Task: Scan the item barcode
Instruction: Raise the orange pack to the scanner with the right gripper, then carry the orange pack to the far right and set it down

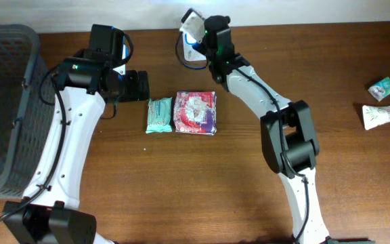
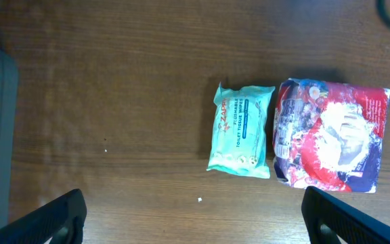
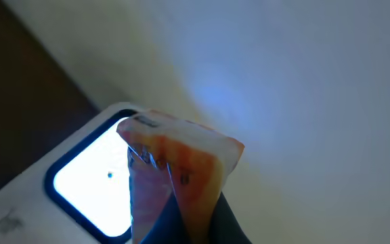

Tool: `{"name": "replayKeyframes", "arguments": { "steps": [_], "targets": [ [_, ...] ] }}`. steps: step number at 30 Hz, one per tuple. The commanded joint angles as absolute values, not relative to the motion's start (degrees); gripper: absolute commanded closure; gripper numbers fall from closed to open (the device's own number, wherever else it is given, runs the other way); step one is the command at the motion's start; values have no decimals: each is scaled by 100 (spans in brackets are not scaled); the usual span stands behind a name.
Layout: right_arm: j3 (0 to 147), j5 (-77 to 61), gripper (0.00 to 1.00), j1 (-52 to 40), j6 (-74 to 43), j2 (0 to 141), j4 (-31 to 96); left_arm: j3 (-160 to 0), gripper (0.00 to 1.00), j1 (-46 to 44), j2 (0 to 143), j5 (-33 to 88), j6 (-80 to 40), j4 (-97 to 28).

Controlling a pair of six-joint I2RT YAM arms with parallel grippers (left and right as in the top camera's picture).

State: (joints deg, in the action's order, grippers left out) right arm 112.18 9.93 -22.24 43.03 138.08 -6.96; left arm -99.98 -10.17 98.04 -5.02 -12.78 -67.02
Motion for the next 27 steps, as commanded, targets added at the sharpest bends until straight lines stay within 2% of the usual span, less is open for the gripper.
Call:
{"name": "replayKeyframes", "arguments": {
  "steps": [1, 8, 11, 14, 20, 23, 27],
  "targets": [
    [11277, 692, 96, -2303, 4565, 13834, -460, -10033, 1, -1035, 9782, -563, -1166, -6713],
    [11281, 1184, 96, -2281, 4477, 13850, -462, -10033, 1, -1035, 9782, -563, -1168, -6713],
    [11286, 2493, 96, -2220, 3439, 13723, -834, -10033, 1, -1035, 9782, -563, -1168, -6713],
    [11286, 3164, 96, -1929, 2445, 13329, -495, -10033, 1, -1035, 9782, -563, -1168, -6713],
    [11286, 3192, 96, 21, -593, 12199, 2558, -10033, 1, -1035, 9782, -563, -1168, -6713],
    [11279, 2624, 96, 1516, -2086, 12171, 4296, -10033, 1, -1035, 9782, -563, -1168, -6713],
    [11222, 1459, 96, 2729, -2305, 12226, 5083, -10033, 1, -1035, 9782, -563, -1166, -6713]
  ]
}}
